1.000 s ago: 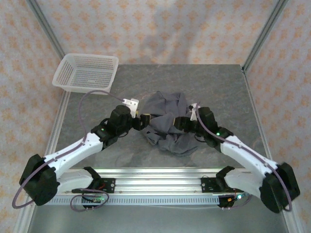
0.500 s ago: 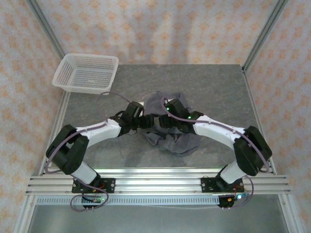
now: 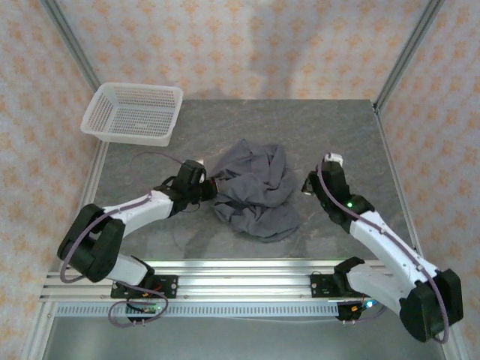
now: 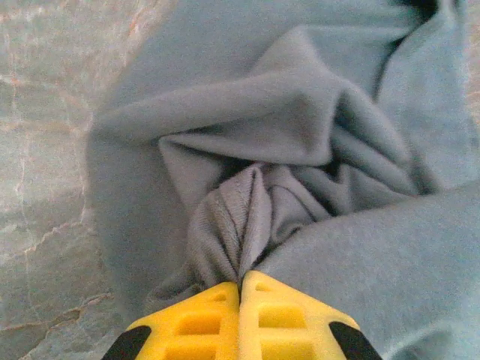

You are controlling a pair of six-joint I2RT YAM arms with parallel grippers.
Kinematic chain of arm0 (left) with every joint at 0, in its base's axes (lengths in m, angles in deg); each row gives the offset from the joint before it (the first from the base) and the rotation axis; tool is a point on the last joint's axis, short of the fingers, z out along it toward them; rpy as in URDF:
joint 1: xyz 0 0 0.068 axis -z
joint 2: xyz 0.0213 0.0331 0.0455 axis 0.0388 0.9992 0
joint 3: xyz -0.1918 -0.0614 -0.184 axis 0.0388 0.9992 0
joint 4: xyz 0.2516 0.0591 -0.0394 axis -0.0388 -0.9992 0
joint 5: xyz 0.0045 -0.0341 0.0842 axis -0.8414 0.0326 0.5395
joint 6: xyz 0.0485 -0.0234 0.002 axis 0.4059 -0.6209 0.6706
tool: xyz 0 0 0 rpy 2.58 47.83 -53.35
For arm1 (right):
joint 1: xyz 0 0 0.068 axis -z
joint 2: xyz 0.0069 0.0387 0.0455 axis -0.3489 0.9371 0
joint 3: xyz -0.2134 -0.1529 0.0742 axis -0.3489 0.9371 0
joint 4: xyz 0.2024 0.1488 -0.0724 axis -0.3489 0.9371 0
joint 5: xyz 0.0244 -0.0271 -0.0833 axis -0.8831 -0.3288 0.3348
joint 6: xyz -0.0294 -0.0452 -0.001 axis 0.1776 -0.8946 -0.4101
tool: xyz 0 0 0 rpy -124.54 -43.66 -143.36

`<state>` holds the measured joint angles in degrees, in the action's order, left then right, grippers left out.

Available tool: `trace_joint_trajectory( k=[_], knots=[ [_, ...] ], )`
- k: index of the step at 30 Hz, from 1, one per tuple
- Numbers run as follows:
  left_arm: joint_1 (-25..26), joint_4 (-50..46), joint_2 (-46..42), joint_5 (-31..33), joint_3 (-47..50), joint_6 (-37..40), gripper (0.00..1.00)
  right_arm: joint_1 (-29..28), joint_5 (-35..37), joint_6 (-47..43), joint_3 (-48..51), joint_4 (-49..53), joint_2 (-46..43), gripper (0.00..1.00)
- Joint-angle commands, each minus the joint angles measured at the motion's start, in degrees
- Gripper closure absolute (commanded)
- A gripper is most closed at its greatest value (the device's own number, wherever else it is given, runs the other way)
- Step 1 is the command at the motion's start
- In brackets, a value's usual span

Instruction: Fold the inside-out t-shirt

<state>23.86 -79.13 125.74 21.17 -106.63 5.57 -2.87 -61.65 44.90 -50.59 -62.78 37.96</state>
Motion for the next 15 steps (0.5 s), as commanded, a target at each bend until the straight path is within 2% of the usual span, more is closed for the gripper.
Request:
trace_joint_trajectory(
  k=[1, 2, 3, 5, 8, 11, 13, 15],
  knots=[
    [-0.07, 0.8, -1.51, -4.51, -0.13, 3.19, 0.7, -1.12, -13.1, -0.93, 1.26, -0.1, 0.24, 0.85],
    [-0.07, 0.39, -1.71, -4.81, -0.05, 3.06, 0.63, -3.54, -18.1, -1.69, 0.04, -1.12, 0.91, 0.66],
    [-0.09, -0.82, -2.07, -4.03, -0.05, 2.77, 0.59, -7.25, -18.59, -2.83, -1.71, -1.22, 1.86, 0.54],
    [-0.08, -4.22, -3.21, -1.01, 0.04, 1.99, 0.57, -14.03, -14.95, -6.33, -5.81, -0.6, 5.19, 0.4],
    [-0.07, -9.93, -5.23, 4.6, -0.16, 0.53, 0.5, -18.15, -12.88, -9.63, -13.07, 1.35, 14.52, 0.29],
    [-0.16, -13.69, -6.21, 7.85, -0.24, -0.91, 0.37, -21.15, -8.89, -13.09, -20.62, 3.06, 25.34, 0.21],
    [-0.16, -14.11, -5.25, 6.46, -0.35, -1.19, 0.27, -21.79, -8.13, -14.6, -26.29, 5.54, 32.51, 0.18],
    [-0.23, -13.95, -2.56, 3.38, -1.16, -0.86, 0.24, -22.05, -8.35, -15.42, -31.6, 8.52, 39.35, 0.18]
  ],
)
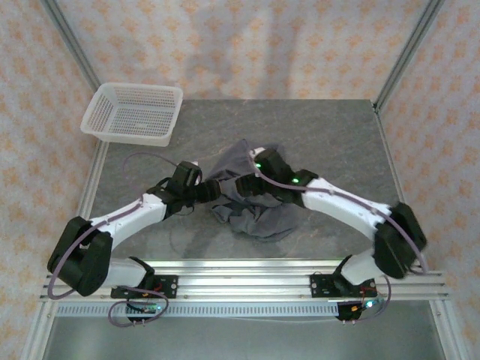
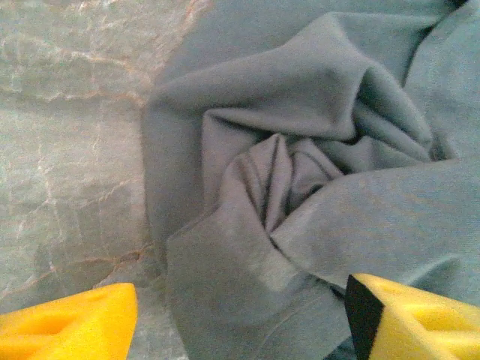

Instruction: Fold the inside-out t-shirt

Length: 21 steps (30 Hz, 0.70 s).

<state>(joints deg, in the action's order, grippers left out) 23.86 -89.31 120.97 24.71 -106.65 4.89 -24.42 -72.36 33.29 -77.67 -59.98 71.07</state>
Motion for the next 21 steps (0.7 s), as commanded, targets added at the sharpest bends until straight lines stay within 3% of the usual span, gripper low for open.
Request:
trace_joint_trajectory(
  k=[1, 3, 4, 6, 8, 9, 17, 21],
  knots=[
    [-0.22, -3.15, 3.82, -1.44, -1.38, -0.31, 0.23, -0.51, 1.48, -4.24, -6.56, 6.61, 9.0, 0.2],
    [-0.27, -1.18, 6.48, -3.36, -1.43, -0.91, 0.28, -0.51, 1.04, -4.44, -8.82, 7.39, 12.1, 0.29],
    [-0.25, -0.24, 7.55, -4.0, -1.43, -1.33, 0.36, -0.51, 1.33, -4.4, -9.64, 7.77, 12.74, 0.38],
    [-0.25, 2.32, 8.0, -4.85, -0.94, -2.16, 0.6, -0.38, 2.43, -4.11, -10.34, 8.57, 12.24, 0.63],
    [-0.32, 4.23, 6.9, -4.94, -0.6, -2.98, 0.92, 0.49, 4.14, -2.64, -8.76, 8.11, 9.25, 0.9],
    [-0.54, 4.37, 6.23, -4.91, -0.76, -2.99, 1.0, 1.4, 4.16, -1.64, -7.25, 7.34, 7.36, 0.98],
    [-6.54, -0.4, -2.4, -6.28, -2.76, 0.0, 1.0, 18.92, 3.7, 13.91, 20.4, -4.27, -17.42, 1.0],
    [-6.84, -1.73, -3.56, -7.59, -3.21, 3.21, 1.0, 20.14, 2.07, 16.8, 31.12, -6.56, -23.7, 1.0]
  ],
)
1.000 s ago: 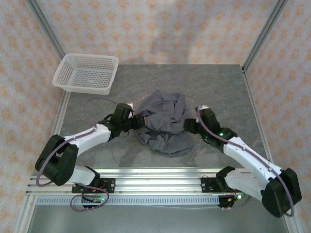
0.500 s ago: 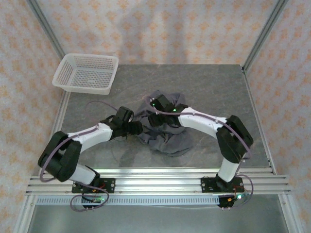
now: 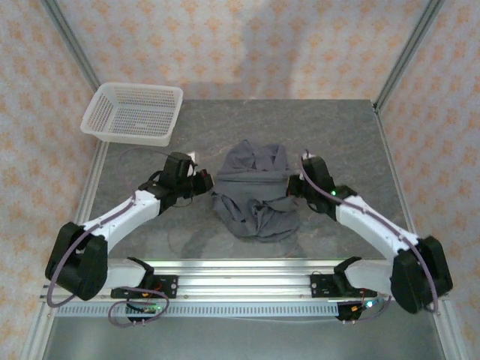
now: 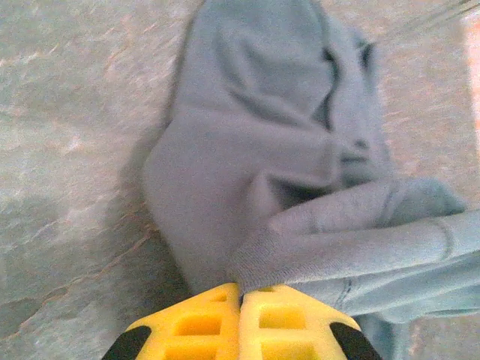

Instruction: Fold the inside-out t-shirt

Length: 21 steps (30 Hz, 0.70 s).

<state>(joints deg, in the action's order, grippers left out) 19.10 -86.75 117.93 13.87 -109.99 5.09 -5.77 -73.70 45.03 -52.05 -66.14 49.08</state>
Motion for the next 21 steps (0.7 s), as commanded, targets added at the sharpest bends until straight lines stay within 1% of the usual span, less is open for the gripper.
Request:
trace_joint_trajectory(
  k=[1, 3, 6, 9, 10, 11, 12, 14, 16, 17, 19, 20, 21],
  knots=[
    [-2.08, -3.86, -0.18, 2.12, 0.36, 3.54, 1.0, 1.4, 2.11, 6.84, 7.58, -0.74, -1.73, 0.97],
    [-2.07, -2.41, 0.41, -0.04, 1.22, 4.1, 1.0, 0.86, 0.09, 8.84, 9.97, 0.01, -1.17, 0.93],
    [-1.83, -0.28, 1.51, -3.82, 2.35, 4.4, 1.0, -1.4, -2.97, 8.11, 9.77, 2.26, -3.25, 0.82],
    [0.52, 0.41, 2.75, -7.29, 1.87, 8.09, 1.0, -5.09, -3.11, 2.9, 4.52, 5.85, -6.95, 0.64],
    [2.54, -1.03, 3.23, -7.09, 0.91, 10.42, 1.0, -6.52, -2.28, 0.58, 2.26, 6.43, -7.66, 0.57],
    [5.35, -2.86, 3.71, -5.86, -0.18, 12.67, 1.0, -7.69, -1.46, -1.33, 0.0, 6.79, -7.73, 0.53],
    [8.41, -4.26, 4.22, -4.87, -1.02, 14.11, 1.0, -8.28, -0.66, -2.34, -2.02, 7.0, -7.4, 0.5],
    [15.36, -4.98, 5.15, -3.22, -1.95, 15.9, 1.0, -8.43, 1.56, -2.24, -5.75, 7.0, -5.55, 0.48],
    [22.72, -2.88, 5.5, -0.63, -0.75, 16.06, 1.0, -8.44, 4.17, -1.85, -9.1, 7.1, -2.52, 0.46],
    [25.29, -2.06, 5.67, 0.53, 0.04, 16.1, 1.0, -8.43, 5.51, -1.81, -10.23, 7.38, -1.07, 0.45],
    [29.98, -1.57, 5.81, 5.39, 2.44, 16.59, 1.0, -8.35, 8.62, -0.92, -12.35, 8.26, 2.01, 0.44],
    [31.39, -1.37, 5.72, 7.36, 3.71, 17.28, 0.96, -8.26, 8.96, -0.57, -12.95, 8.46, 3.82, 0.44],
    [32.61, -1.48, 5.51, 10.17, 5.4, 17.69, 0.88, -8.26, 8.09, -0.73, -13.68, 8.5, 5.54, 0.44]
  ],
)
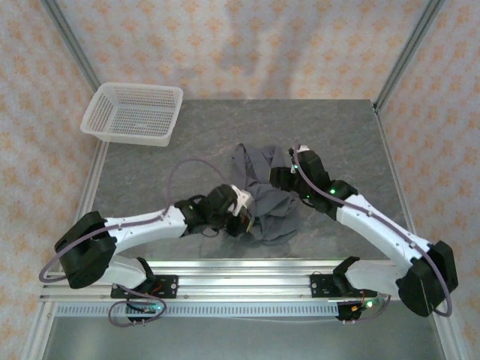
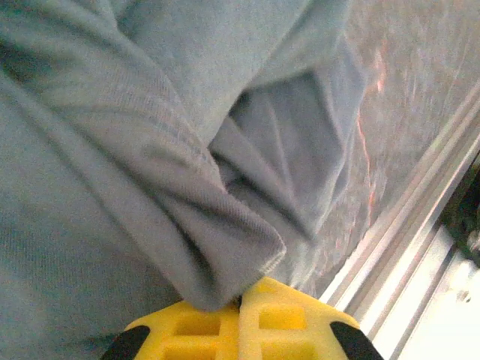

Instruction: Fold the inside-out t-shirt

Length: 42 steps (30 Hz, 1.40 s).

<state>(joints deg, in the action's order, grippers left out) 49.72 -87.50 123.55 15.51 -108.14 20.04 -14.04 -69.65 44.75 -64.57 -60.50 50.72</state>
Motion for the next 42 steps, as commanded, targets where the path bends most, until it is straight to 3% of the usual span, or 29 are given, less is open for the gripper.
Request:
trace_joint_trajectory(
  k=[1, 6, 8, 10, 12, 14, 16, 20, 25, 29, 31, 32, 33, 34, 36, 39, 42],
  knots=[
    [2.49, -0.82, -0.52, 11.06, 5.03, 3.08, 0.78, 0.0, 2.31, -0.54, -1.91, 2.86, 5.65, 0.43],
    [2.39, -1.03, -10.05, 20.77, 8.57, 3.75, 0.41, -0.81, -7.02, 0.67, -5.26, 4.76, 16.11, 0.38],
    [0.75, -2.22, -14.66, 22.83, 7.61, 2.57, 0.34, -3.22, -7.04, 0.14, -4.54, 4.81, 18.81, 0.41],
    [-3.5, -3.51, -18.08, 21.38, 6.47, -1.03, 0.33, -5.39, -6.55, -0.03, -2.41, 3.12, 18.6, 0.57],
    [-9.29, -5.39, -20.21, 18.56, 5.3, -6.5, 0.36, -6.13, -6.17, 0.77, 0.49, 1.27, 16.41, 0.85],
    [-15.06, -7.76, -20.05, 15.51, 3.7, -12.21, 0.37, -6.32, -7.21, 1.73, 5.08, -2.55, 12.31, 0.97],
    [-19.97, -10.98, -15.98, 10.73, -0.22, -13.92, 0.37, -6.54, -9.73, 1.98, 9.6, -5.61, 8.27, 1.0],
    [-21.93, -14.77, -3.56, 4.63, -10.16, -12.14, 0.37, -7.5, -16.08, 1.82, 15.35, -8.86, 3.61, 1.0],
    [-21.5, -5.37, 9.49, -6.64, -15.73, -14.66, 0.27, -7.82, -16.15, 0.9, 15.58, -6.93, 3.42, 0.98],
    [-19.52, -10.71, 17.92, -2.96, -20.75, -10.48, 0.23, -7.85, -13.63, 1.22, 15.5, -8.07, 1.78, 0.97],
    [-19.45, -10.45, 21.29, -2.1, -21.09, -10.24, 0.33, -7.9, -11.68, 1.26, 15.04, -7.94, 1.13, 0.95],
    [-19.59, -10.58, 22.46, -2.19, -21.39, -10.11, 0.43, -7.81, -10.47, 1.29, 14.8, -7.66, 1.07, 0.95],
    [-19.67, -10.05, 23.18, -2.51, -21.67, -9.97, 0.68, -7.82, -8.98, 1.36, 14.48, -7.1, 1.05, 0.95],
    [-20.04, -8.75, 22.82, -3.02, -21.51, -10.32, 1.0, -7.82, -7.76, 1.19, 14.26, -6.45, -0.94, 0.94],
    [-21.79, -6.34, 20.41, -4.76, -21.86, -11.47, 1.0, -7.83, -6.61, 0.5, 14.49, -6.24, -3.68, 0.93],
    [-26.56, -6.41, 15.39, -5.26, -25.66, -13.33, 1.0, -8.61, -10.77, -3.1, 17.0, -8.7, -9.15, 0.91],
    [-30.95, -9.64, 12.42, -3.63, -31.95, -13.47, 1.0, -14.03, -8.56, -8.91, 18.99, -7.44, -10.69, 0.95]
  ],
)
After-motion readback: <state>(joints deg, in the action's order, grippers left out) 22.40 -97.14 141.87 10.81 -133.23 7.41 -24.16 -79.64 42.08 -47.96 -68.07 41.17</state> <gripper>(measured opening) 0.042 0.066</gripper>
